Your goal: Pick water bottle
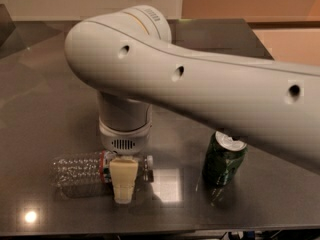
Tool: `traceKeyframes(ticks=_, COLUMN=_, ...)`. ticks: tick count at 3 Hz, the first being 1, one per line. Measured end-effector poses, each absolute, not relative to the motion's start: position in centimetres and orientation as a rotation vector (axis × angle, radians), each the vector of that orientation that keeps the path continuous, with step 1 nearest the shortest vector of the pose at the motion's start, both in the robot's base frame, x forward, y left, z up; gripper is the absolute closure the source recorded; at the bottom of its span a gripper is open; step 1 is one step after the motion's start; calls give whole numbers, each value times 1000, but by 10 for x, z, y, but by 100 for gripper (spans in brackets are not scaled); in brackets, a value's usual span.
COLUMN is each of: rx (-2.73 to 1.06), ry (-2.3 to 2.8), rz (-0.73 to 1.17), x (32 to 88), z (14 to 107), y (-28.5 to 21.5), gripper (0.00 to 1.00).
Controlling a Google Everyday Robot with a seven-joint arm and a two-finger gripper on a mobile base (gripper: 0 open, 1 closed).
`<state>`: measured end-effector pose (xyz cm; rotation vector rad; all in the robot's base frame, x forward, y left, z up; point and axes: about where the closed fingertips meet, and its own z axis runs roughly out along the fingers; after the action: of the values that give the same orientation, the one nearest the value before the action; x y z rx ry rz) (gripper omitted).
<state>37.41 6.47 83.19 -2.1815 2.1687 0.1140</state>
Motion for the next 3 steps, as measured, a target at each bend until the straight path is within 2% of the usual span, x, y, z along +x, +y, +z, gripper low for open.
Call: traceKeyframes(ticks=3, rx=-2131, ry=2156, rz=208, x=380, z=864, y=67, gripper=87)
